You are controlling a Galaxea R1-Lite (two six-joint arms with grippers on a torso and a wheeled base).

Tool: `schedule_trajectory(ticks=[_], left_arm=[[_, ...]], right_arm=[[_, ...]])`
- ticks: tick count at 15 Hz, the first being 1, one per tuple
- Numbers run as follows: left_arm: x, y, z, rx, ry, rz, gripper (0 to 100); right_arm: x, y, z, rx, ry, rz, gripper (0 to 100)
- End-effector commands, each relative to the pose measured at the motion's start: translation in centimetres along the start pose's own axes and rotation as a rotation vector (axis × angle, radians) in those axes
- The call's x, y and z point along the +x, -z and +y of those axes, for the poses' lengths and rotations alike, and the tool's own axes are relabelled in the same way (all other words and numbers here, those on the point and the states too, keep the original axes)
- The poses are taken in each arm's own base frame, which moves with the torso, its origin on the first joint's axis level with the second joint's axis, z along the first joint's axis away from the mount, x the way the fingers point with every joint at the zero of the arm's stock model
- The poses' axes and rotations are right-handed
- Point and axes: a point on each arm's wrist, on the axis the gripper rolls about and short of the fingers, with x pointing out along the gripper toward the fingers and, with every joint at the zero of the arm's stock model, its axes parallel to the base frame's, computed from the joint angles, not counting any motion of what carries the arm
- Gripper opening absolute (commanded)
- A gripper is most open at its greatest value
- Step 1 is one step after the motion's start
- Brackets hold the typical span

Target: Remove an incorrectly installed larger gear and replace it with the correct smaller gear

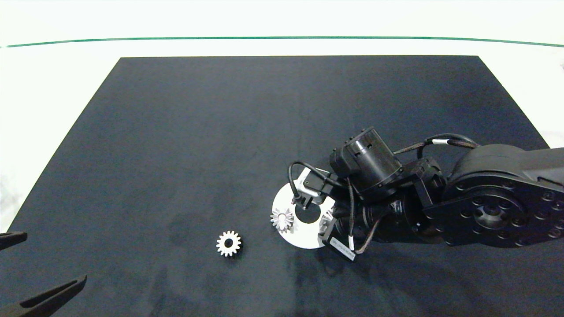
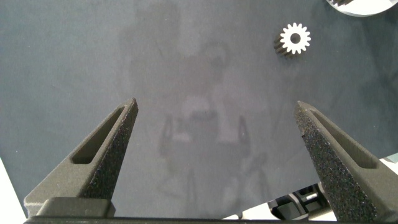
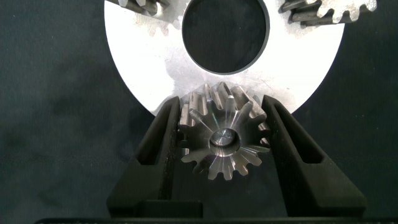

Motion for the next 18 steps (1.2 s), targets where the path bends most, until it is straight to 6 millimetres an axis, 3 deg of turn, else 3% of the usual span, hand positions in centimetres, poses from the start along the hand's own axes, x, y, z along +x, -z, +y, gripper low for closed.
schedule_trajectory(ticks=[1, 6, 18], left_arm=[[0.0, 0.1, 0.0, 0.001, 0.0, 0.004, 100], [0.0, 0.0, 0.0, 0.001, 0.0, 0.002, 100], [-0.1, 0.3, 0.0, 0.0, -0.001, 0.004, 100]], right_arm=[[0.0, 0.0, 0.1, -0.003, -0.001, 0.005, 40], [-0.1, 0.1, 0.1, -0.013, -0.008, 0.008, 31], [-2.1, -0.3, -0.1, -0.029, 0.002, -0.048, 31]])
